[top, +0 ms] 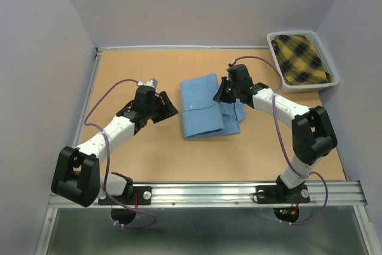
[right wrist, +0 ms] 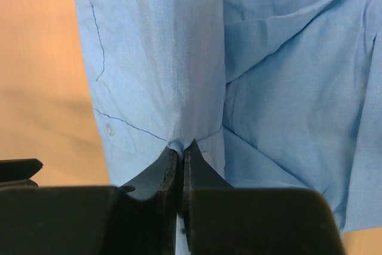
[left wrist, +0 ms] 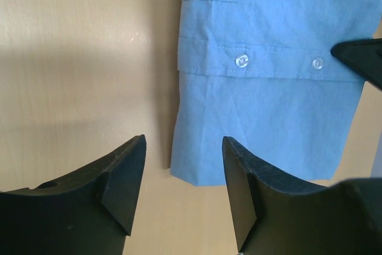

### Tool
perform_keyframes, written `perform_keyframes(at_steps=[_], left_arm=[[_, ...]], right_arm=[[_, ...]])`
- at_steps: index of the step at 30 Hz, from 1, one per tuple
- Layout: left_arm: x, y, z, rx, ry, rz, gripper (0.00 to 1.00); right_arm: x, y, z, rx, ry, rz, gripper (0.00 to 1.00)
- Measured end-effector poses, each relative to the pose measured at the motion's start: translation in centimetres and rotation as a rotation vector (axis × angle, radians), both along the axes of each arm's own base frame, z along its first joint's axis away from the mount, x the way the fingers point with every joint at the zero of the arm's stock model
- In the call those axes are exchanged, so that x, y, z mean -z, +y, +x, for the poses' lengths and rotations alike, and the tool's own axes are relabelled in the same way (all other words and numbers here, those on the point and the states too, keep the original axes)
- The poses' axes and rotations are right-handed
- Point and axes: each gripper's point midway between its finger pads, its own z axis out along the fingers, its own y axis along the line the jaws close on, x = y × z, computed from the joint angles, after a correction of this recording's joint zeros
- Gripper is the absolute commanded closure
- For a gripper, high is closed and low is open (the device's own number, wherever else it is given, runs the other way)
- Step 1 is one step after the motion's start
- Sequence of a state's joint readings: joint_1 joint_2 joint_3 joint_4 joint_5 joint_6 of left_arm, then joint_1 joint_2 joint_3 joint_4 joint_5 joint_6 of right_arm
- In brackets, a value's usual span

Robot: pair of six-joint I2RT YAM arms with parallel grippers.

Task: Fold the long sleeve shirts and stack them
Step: Fold the shirt

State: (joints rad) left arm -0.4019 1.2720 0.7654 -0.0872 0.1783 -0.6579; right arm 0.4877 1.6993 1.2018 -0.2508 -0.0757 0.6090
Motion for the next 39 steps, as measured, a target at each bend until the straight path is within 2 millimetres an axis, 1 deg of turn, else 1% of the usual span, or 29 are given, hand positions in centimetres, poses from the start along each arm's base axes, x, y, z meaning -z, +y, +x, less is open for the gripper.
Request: perform_keyframes(at_steps=[3,9,11,16,19,22,23,26,27,31,34,36,39], left_arm=[[0.1,-0.2,-0.1,0.013,0.003,-0.005,0.46],[0.3,-0.7,-0.2,0.040,0.016,-0.021,0.50],[0.4,-0.9,-0.3,0.049,0.023,-0.028,0.50],[0.5,-1.5,-0.1,0.068,0.032,-0.036,0.50],[0.4,-2.0,0.1,0.077,0.027,-0.040,0.49],[0.6,-2.6,0.4,0.090,0.027,-0.042,0.43],[0.7,-2.8,0.4,0.094,0.032,-0.041,0.40],[1.1,-3.4,0.4,0.107,0.039,-0.044,0.33],[1.2,-3.7,0.4,0.111,0.041,-0.045,0.33],[1.3,-5.2,0.3,0.147,0.035,-0.054,0.33],[0.7,-6.7,0.1,0.184,0.012,-0.085,0.38],[0.2,-7.8,0.3,0.202,-0.009,-0.114,0.40],[0.1,-9.5,0.6,0.228,-0.018,-0.144,0.41]], right_arm=[[-0.2,-0.5,0.2,-0.019,0.012,0.027,0.99],[-0.5,-1.5,0.7,-0.048,0.021,0.093,0.99],[-0.1,-2.2,0.8,-0.053,0.028,0.125,0.99],[2.5,-4.3,0.4,-0.050,0.086,0.167,1.00],[3.7,-5.5,0.2,-0.048,0.107,0.205,0.99],[4.7,-6.7,0.4,-0.044,0.122,0.234,1.00],[5.1,-7.1,0.5,-0.045,0.125,0.245,0.99],[6.7,-8.2,0.6,-0.043,0.154,0.273,0.99],[7.1,-8.3,0.7,-0.046,0.160,0.280,0.99],[8.0,-8.5,0.7,-0.064,0.172,0.297,0.99],[7.9,-8.4,0.7,-0.081,0.163,0.299,0.99],[7.9,-8.4,0.7,-0.088,0.157,0.297,0.99],[7.9,-8.7,0.8,-0.087,0.151,0.294,0.99]])
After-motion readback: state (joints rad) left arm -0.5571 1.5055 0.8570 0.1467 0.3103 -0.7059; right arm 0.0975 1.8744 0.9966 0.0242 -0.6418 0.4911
